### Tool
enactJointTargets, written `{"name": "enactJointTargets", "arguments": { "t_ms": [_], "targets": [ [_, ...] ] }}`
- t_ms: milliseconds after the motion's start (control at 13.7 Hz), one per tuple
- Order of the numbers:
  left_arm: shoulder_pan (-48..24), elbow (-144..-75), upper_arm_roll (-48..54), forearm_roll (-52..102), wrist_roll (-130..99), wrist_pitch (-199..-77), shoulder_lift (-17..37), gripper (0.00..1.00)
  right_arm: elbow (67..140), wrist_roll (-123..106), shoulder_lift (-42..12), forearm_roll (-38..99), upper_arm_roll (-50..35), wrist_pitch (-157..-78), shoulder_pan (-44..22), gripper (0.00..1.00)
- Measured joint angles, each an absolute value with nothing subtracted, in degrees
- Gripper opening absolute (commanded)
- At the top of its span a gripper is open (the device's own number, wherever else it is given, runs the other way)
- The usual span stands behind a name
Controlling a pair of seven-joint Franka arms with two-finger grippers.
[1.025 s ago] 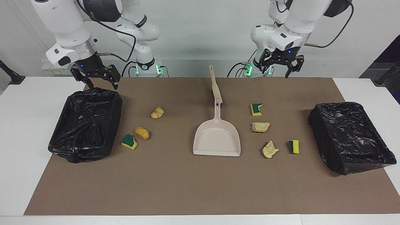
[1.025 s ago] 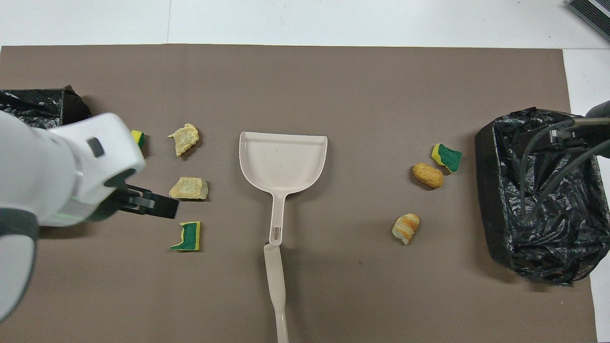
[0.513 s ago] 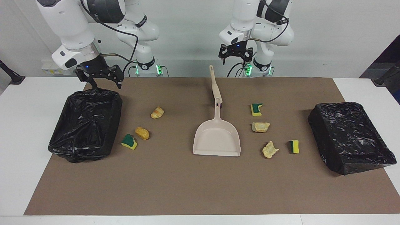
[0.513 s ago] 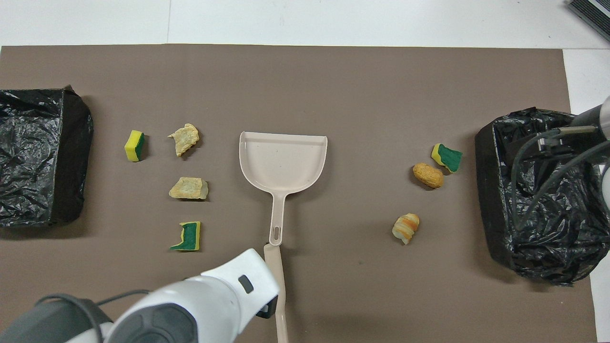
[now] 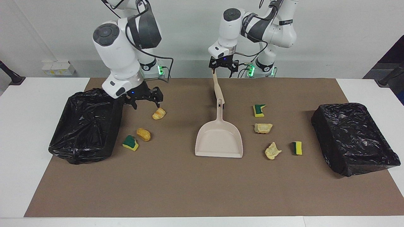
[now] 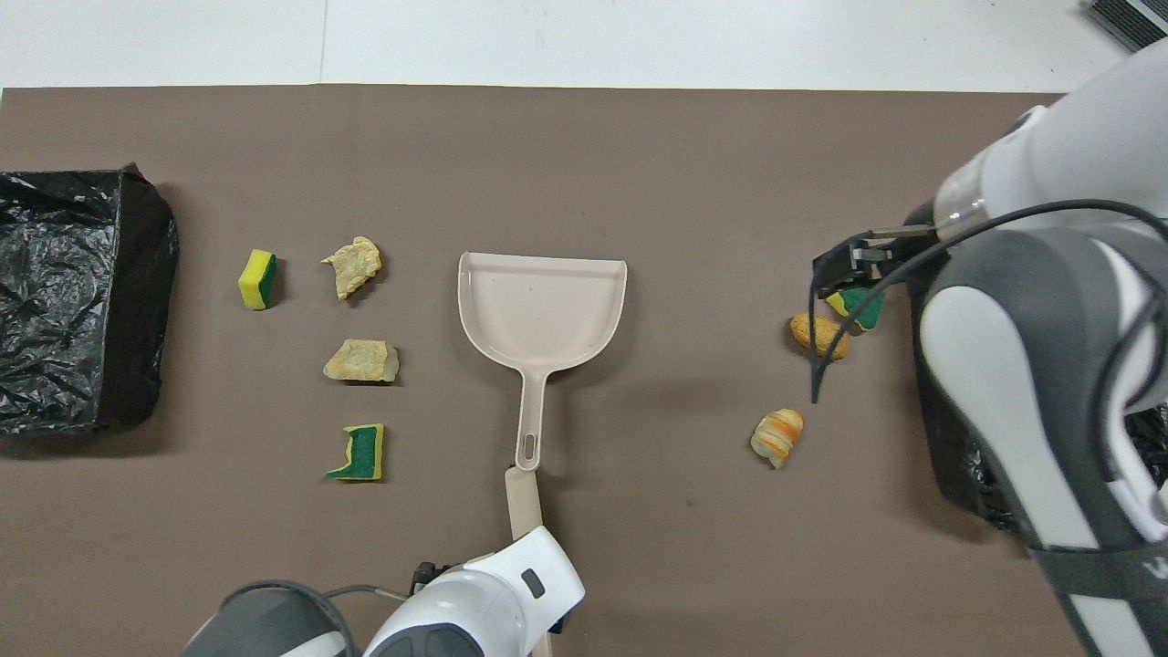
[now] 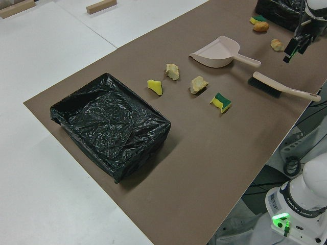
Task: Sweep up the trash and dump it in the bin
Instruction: 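Grasp the dustpan handle with the right gripper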
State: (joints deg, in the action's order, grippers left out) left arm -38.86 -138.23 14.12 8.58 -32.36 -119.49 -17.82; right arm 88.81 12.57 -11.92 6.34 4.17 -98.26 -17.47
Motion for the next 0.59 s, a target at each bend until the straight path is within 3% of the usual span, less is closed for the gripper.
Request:
{"name": "enactJointTargets", "arguments": {
  "t_ms": [513, 586],
  "targets": [
    [-44.1, -141.3, 14.1, 8.6, -39.1, -124.1, -11.7, 1.00, 88.8, 34.3, -18.6, 7.4, 4.1, -104.7, -31.4, 1.00],
    [-45.0, -141.8, 14.1, 8.6, -40.0, -124.6, -11.6, 0.92, 88.6, 37.4, -19.8, 7.4, 4.1, -105.0, -33.2, 1.00]
  ]
}}
